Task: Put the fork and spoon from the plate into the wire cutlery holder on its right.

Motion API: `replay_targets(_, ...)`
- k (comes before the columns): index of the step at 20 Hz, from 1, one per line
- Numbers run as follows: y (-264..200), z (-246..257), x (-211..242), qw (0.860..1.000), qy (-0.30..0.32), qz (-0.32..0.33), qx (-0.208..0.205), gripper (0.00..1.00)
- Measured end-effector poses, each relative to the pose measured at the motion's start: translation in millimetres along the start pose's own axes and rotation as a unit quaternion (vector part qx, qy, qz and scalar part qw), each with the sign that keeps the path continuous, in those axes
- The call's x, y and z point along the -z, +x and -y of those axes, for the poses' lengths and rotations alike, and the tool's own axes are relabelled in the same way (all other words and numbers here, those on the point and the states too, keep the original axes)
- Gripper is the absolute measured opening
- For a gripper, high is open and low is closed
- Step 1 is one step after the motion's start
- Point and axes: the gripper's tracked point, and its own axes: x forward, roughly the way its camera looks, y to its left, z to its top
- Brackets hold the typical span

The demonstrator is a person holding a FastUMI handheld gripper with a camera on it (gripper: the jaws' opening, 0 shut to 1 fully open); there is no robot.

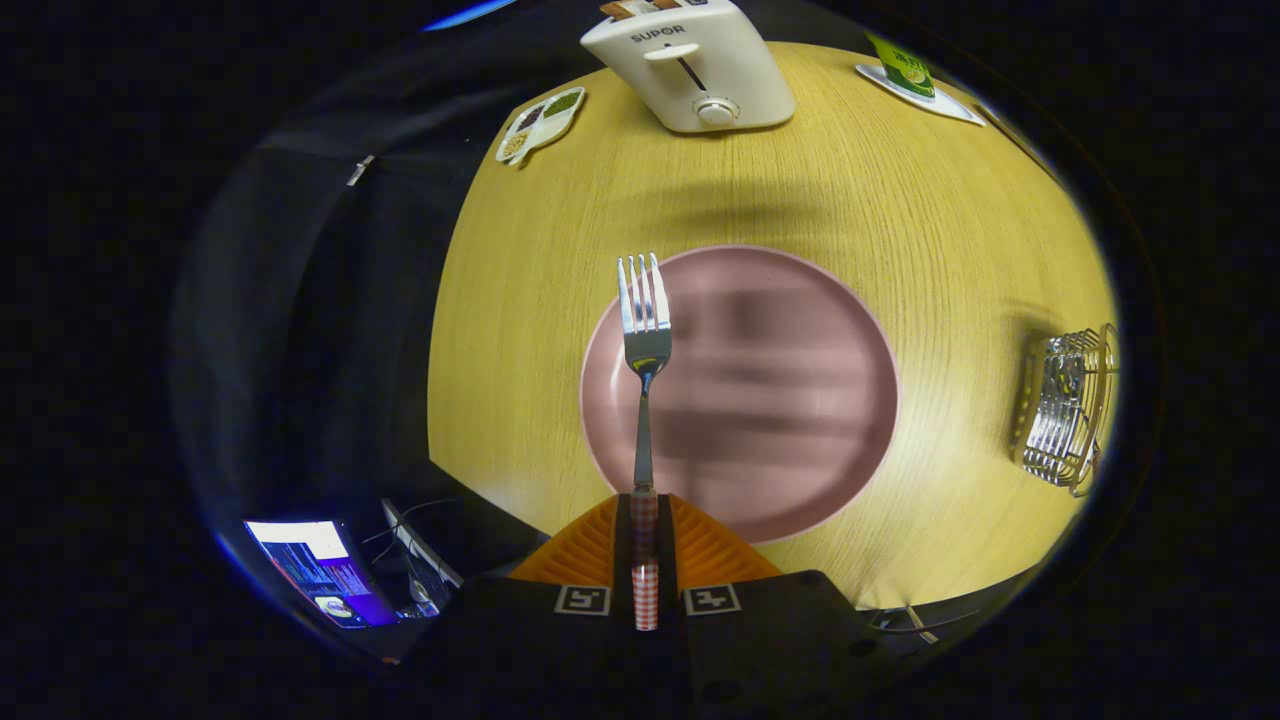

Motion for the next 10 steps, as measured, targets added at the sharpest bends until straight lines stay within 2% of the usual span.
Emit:
replay_targets(4,-53,3,11,1.0,-0.023,0.001,-0.013,0.12)
replay_targets(10,-123,45,12,1.0,-0.021,0.006,0.001,0.12)
